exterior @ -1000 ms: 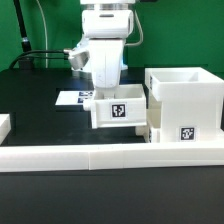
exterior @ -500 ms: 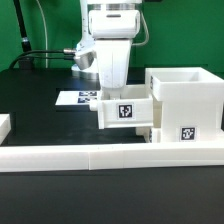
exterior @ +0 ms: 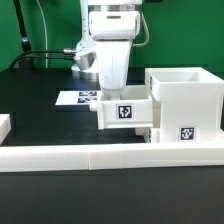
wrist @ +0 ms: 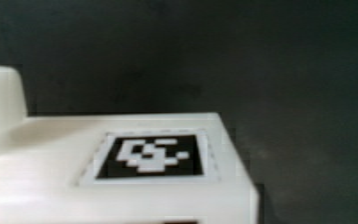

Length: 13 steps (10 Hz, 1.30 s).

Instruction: Assemble drawer

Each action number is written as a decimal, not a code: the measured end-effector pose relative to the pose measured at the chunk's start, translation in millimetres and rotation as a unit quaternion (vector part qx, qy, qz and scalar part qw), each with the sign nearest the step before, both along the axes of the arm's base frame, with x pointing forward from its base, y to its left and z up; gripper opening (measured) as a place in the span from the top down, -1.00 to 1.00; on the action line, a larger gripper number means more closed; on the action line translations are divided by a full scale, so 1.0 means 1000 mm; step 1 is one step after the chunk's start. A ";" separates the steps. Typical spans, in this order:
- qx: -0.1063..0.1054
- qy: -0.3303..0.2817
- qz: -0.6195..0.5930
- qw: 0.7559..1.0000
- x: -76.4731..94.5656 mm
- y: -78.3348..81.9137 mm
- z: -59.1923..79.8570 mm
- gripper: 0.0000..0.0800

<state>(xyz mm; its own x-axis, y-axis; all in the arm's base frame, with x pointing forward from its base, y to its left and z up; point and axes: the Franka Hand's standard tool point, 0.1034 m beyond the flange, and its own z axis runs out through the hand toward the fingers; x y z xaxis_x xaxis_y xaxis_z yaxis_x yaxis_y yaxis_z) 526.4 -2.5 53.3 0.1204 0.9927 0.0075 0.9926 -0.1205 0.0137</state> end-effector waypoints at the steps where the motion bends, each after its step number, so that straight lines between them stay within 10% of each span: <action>1: -0.005 -0.001 0.009 1.000 0.001 0.000 0.001 0.89; 13: -0.010 0.010 0.029 0.999 0.004 -0.001 0.001 0.89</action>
Offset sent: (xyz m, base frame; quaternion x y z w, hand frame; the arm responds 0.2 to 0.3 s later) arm 0.0000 0.0000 0.0000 0.0000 0.0000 0.0000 1.0000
